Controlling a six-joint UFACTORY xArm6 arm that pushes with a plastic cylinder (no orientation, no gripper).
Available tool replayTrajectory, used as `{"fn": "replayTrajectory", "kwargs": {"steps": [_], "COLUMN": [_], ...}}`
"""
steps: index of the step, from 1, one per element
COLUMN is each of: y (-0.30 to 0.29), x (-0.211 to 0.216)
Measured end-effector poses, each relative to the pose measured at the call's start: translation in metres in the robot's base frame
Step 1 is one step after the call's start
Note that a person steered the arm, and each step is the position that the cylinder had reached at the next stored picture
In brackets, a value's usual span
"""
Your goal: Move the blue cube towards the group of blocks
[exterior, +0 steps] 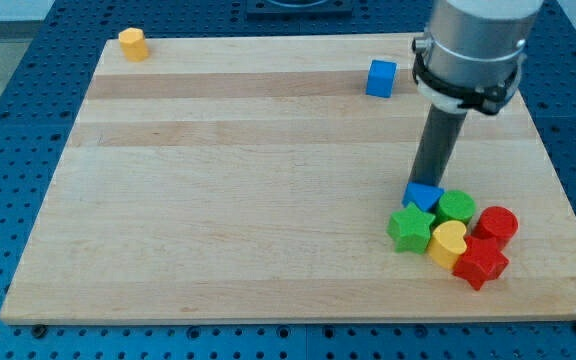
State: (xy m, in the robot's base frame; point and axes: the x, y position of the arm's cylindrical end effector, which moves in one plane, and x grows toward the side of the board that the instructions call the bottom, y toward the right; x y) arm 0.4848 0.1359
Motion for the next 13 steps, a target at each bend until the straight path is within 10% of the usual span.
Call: {"fn": "replayTrajectory", "kwargs": {"steps": [2, 4, 6, 13], "y": [-0.001, 0.058, -0.066, -0.031], "x": [0.000, -0.145, -0.276, -0.189]}}
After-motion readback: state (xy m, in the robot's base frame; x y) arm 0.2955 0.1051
